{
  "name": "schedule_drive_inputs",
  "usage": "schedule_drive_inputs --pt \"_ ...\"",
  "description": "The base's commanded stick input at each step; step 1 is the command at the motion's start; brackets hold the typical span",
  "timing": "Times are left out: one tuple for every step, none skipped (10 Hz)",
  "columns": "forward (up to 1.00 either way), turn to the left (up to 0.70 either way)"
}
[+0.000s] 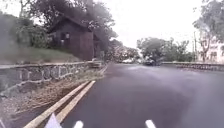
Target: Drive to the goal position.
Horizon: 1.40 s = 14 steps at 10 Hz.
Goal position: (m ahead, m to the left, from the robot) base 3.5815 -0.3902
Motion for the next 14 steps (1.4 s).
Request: schedule_drive_inputs --pt "0.7 0.0" --pt "0.7 0.0" --pt "0.7 0.0" --pt "0.7 0.0" --pt "0.7 0.0" --pt "0.7 0.0" --pt "0.7 0.0" --pt "0.7 0.0" --pt "0.7 0.0" --pt "0.7 0.0" --pt "0.7 0.0" --pt "0.7 0.0" --pt "0.7 0.0" --pt "0.7 0.0"
